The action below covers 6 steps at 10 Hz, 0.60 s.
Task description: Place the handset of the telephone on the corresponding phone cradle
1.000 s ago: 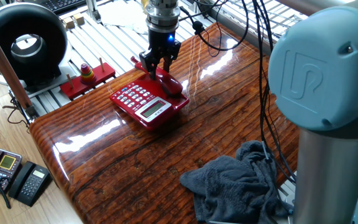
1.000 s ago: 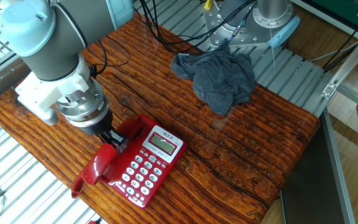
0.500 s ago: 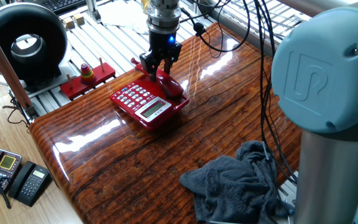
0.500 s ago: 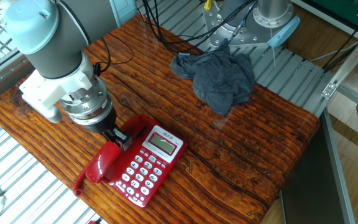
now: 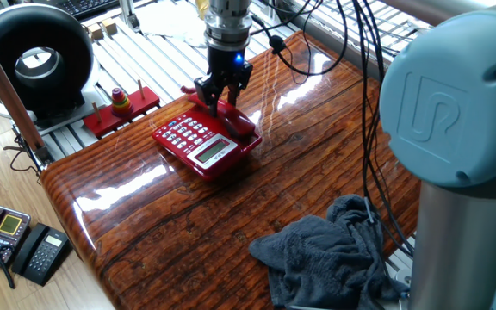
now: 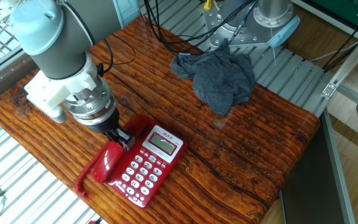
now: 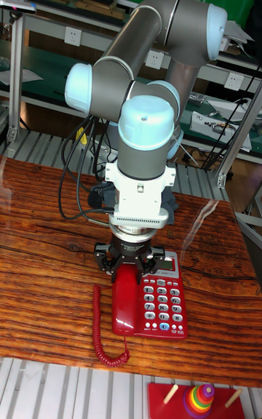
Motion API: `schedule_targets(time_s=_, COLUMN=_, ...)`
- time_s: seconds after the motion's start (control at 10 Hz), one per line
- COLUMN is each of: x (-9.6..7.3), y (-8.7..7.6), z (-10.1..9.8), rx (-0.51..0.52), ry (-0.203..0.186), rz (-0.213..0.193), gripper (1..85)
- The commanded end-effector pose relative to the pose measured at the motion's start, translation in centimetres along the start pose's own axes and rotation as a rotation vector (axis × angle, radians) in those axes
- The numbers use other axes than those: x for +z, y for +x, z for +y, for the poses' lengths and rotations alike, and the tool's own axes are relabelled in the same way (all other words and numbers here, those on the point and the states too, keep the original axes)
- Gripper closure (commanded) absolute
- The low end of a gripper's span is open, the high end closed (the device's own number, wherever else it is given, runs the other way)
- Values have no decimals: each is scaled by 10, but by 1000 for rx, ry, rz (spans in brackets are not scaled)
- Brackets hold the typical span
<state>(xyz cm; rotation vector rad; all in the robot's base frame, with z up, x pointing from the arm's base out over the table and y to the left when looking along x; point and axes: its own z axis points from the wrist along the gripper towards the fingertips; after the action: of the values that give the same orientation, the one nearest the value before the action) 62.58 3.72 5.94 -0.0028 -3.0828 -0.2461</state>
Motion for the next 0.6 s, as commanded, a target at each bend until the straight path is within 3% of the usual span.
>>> schedule_targets(time_s=0.0, x=-1, y=4, z=4, rx=4, ry=-16, rz=-1, gripper=537)
schedule_targets(time_s=0.2, x=-8, y=6, z=3, rx=1, ry=-38, rz=12, gripper=537)
schedule_targets(time_s=0.5, x=-8, y=9, z=1, rx=0, ry=-32, rz=9, gripper=540)
